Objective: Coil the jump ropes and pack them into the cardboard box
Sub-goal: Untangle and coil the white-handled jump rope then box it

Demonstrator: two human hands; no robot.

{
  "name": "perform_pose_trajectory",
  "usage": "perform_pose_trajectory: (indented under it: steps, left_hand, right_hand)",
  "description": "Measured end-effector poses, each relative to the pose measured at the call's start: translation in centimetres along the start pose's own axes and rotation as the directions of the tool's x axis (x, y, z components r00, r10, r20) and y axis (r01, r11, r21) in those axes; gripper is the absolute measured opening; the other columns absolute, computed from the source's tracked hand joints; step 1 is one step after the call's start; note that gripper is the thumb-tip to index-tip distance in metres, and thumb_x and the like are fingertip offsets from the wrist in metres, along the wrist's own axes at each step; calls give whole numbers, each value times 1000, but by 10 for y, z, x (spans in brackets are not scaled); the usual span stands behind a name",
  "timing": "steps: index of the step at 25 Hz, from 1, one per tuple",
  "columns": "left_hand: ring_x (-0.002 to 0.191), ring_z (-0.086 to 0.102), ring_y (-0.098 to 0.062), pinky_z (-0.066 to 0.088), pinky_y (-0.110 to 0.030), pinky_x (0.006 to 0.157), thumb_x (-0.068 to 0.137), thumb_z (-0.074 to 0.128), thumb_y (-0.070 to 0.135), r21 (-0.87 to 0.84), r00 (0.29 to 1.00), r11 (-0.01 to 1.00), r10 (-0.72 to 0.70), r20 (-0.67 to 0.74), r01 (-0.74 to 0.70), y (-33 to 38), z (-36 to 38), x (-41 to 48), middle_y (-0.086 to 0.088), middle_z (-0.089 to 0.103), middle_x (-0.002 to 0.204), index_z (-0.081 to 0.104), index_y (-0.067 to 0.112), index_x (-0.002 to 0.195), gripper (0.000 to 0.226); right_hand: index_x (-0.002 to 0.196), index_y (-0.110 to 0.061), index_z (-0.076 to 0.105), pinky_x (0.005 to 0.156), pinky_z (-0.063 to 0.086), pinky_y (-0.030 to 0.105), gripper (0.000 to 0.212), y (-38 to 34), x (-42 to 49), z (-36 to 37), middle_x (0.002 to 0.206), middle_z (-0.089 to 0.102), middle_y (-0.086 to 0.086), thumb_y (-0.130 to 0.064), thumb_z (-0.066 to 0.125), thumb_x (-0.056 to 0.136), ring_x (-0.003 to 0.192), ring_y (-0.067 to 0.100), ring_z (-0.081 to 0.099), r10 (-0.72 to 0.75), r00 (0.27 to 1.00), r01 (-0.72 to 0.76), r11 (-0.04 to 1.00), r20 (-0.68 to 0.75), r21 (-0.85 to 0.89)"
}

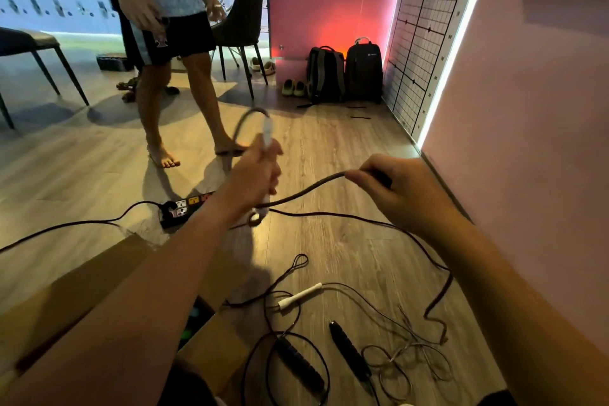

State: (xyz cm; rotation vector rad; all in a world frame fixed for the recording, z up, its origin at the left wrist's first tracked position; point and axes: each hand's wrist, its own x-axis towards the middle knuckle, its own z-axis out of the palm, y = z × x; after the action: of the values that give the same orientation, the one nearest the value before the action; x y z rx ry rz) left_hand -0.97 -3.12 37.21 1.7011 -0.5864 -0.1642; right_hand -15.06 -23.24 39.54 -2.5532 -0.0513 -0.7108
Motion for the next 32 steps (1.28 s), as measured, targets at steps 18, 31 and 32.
perform_pose_trajectory:
  steps: [18,31,32]
  left_hand:
    - [43,22,-3,27,-15,38,104,37,37,-918,920,205,130,370,341,33,19,-4,8,32,55,48,16,86,29]
    - [47,35,-7,38,-24,51,106,40,32,-665,700,625,-254,-668,-408,-2,-36,20,5,36,59,41,15,98,19]
    - [47,36,-7,38,-24,50,106,40,30,-569,729,748,-171,-663,-342,-6,-34,20,6,36,60,40,14,97,18]
  right_hand:
    - [88,-19,62,58,44,27,39,18,2,18,75,60,1,-45,39,104,63,12,52,275,942,-287,957,194,39]
    - [85,-26,77,56,38,15,39,13,-2,2,60,52,-7,-52,51,96,53,5,46,42,777,-168,976,628,142]
    - [85,-26,76,53,38,14,33,10,-3,0,58,53,-9,-48,54,96,52,3,45,9,822,-139,973,569,184]
